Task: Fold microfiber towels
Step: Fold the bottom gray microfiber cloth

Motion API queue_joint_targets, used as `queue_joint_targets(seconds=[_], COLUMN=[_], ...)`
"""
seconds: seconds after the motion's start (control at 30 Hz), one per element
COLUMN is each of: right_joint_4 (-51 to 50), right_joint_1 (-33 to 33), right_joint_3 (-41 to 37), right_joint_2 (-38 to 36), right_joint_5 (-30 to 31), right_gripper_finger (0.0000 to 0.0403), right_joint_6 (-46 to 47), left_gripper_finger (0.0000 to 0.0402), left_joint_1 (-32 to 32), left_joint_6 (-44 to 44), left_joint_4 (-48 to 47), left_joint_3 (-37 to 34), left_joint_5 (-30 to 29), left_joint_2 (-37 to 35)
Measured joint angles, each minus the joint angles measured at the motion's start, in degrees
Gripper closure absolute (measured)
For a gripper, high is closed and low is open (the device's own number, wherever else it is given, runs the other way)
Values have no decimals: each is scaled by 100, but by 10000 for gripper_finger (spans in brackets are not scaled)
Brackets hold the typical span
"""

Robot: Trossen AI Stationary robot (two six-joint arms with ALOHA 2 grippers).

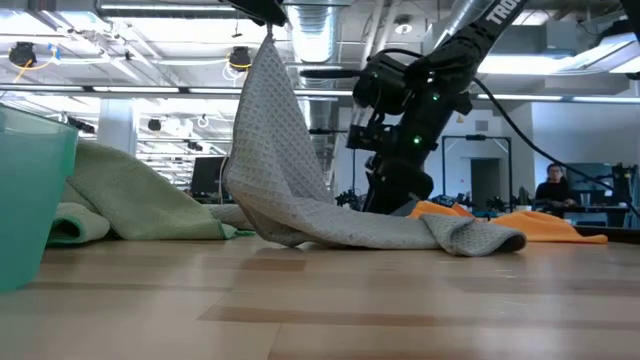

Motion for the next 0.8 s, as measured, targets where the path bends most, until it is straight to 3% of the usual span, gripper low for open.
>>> queue_joint_targets(seconds=[0.57, 0.8], right_joint_4=[67, -8], right_joint_1=[96, 89], right_joint_3=[21, 7], right_joint_2=[264, 229], right_joint_5=[296, 386], right_gripper_finger=[234, 280], right_joint_6=[55, 107], left_gripper_finger=[401, 401], left_joint_1=[0, 0], left_joint_6=[-2, -4], left_joint_4=[-67, -93], left_joint_3=[0, -2], left_joint_5=[1, 0], left_joint_2=[0, 0])
